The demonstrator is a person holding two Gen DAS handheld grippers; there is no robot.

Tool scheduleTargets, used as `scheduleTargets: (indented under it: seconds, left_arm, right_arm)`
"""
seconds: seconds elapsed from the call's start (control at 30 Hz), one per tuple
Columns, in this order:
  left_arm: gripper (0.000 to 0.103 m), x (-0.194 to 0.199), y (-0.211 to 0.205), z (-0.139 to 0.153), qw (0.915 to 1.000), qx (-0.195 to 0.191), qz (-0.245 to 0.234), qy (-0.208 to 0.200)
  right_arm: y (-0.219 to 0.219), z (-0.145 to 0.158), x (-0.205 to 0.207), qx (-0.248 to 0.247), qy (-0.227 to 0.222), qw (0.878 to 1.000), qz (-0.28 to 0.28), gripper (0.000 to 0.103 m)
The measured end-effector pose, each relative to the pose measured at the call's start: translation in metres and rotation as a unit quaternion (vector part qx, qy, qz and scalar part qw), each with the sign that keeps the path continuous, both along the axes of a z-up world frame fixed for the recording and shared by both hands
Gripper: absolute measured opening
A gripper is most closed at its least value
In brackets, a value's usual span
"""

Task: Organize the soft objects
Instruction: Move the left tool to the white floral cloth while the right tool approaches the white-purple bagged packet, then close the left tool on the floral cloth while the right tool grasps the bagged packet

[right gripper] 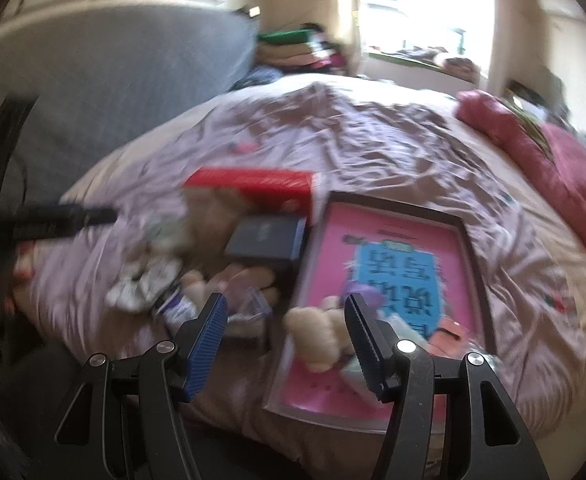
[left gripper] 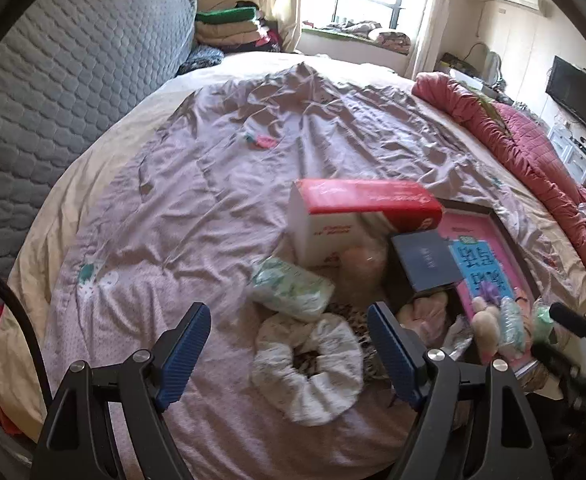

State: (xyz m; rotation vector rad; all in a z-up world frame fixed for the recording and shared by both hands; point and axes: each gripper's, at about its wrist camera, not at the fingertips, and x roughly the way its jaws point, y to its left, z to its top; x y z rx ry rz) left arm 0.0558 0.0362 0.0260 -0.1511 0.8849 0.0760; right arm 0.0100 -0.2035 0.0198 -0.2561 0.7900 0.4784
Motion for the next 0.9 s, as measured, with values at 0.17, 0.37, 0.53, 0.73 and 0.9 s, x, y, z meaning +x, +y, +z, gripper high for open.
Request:
scheduleTargets:
  seconds: [0.17, 0.37, 0.53, 0.73, 0.9]
  left_arm:
    - [0.08, 0.002, 0.019, -0.016, 0.9987, -0.041, 0.007, 0.028]
    - [0.08, 0.004, 0.027, -0.033, 0.9972, -0.049, 0.015, 0.054]
    - [0.08, 0.007, 0.024, -0.046, 0.9961, -0.049, 0.011, 0.072]
    - [0.08, 0.007, 0.018, -0.056, 0.9957, -0.034, 0.004, 0.086]
    - [0.08, 0.007, 0.018, -0.062, 0.9952, -0.018, 0.006, 0.096]
  right_arm:
    - [0.028, -0.019, -0.01, -0.038, -0.003, 0.997, 0.061, 0.063]
    - [0.045, -0.041, -0.015, -0.089, -0.008, 0.991, 0.1, 0.063]
    - [0.055, -0.056, -0.021, -0.133, -0.026, 0.983, 0.126, 0.063]
    - [0.066, -0.069, -0.03, -0.171, -0.05, 0.971, 0.16, 0.063]
    - [0.075, -0.08, -0.031, -0.202, -0.071, 0.959, 0.183, 0.063]
